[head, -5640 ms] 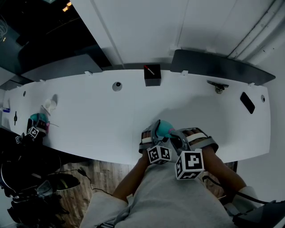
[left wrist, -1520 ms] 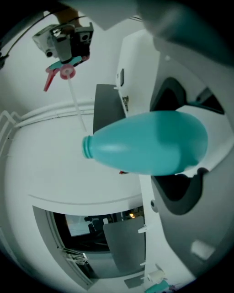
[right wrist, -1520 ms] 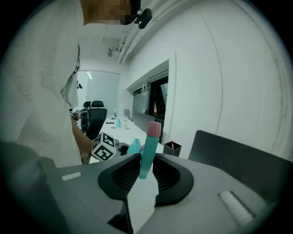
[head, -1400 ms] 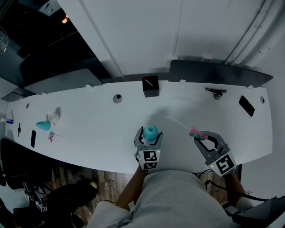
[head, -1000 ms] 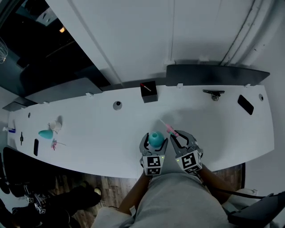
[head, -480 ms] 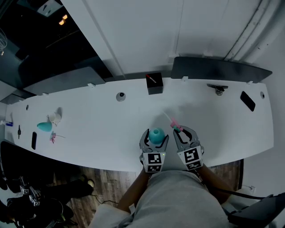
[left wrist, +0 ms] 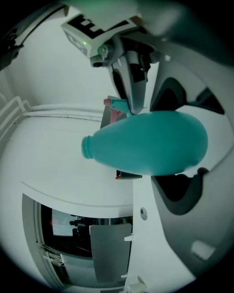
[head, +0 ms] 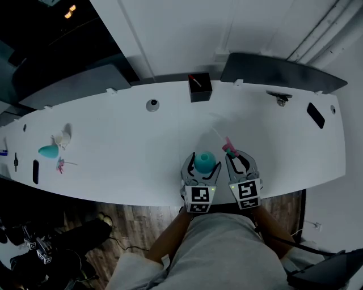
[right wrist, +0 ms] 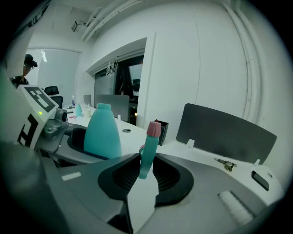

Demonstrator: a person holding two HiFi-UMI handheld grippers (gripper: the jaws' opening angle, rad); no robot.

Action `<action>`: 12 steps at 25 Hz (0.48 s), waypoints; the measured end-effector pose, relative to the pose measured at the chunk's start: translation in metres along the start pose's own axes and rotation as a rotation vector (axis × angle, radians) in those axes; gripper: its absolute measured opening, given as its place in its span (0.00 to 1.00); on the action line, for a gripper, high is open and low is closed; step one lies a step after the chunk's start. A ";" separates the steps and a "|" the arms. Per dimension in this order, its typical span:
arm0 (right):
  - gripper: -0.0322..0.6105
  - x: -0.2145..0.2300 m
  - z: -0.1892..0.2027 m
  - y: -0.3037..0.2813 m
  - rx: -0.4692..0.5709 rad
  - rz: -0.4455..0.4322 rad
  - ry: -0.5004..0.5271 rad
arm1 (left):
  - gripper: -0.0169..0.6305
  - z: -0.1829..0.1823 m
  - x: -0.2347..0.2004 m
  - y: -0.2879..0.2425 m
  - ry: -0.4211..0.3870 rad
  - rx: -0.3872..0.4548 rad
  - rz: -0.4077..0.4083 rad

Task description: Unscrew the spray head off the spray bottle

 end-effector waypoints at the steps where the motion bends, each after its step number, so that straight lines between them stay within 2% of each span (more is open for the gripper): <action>1: 0.19 0.001 0.000 0.001 -0.001 0.007 -0.010 | 0.64 -0.002 0.003 0.001 -0.006 0.003 0.006; 12: 0.19 0.011 0.023 0.041 0.016 -0.040 -0.074 | 0.64 -0.003 0.053 0.016 -0.030 0.009 -0.042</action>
Point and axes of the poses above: the fingertips, and each gripper's own axes: y backward along the fingers, x to its right, z out of its underside, the point moved 4 cm from there along y, backward along the fingers, and after that the axes turned 4 degrees about y, right-handed, at the moved point
